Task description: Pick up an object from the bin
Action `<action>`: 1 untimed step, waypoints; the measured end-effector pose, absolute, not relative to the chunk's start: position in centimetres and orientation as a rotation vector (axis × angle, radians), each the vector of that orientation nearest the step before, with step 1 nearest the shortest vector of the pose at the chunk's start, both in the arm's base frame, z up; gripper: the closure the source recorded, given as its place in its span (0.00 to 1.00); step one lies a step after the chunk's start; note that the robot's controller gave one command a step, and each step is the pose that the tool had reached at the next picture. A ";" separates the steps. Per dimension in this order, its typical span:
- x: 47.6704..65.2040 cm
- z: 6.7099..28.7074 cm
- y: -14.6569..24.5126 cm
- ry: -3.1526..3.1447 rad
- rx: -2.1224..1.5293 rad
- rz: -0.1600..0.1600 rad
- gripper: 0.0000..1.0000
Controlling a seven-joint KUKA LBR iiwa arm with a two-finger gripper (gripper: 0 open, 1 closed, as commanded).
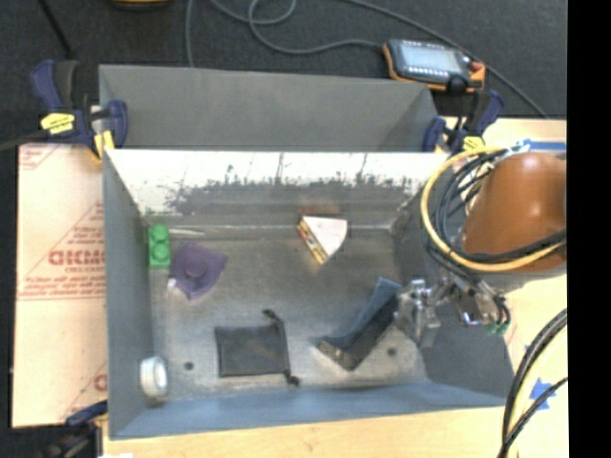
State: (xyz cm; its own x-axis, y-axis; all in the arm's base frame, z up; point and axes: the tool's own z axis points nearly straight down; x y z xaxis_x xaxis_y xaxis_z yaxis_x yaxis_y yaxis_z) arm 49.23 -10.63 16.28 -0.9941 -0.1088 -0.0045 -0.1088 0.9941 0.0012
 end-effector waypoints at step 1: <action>50.5 10.4 -13.1 3.129 -0.288 0.000 0.00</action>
Offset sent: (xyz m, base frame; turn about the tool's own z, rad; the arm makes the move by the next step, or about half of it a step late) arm 0.0000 0.0000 0.0000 0.0000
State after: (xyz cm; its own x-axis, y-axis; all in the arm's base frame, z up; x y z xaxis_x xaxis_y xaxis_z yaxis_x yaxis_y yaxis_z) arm 50.51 -13.05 10.45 -0.9832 -0.1824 0.0006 -0.1824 0.9832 -0.0001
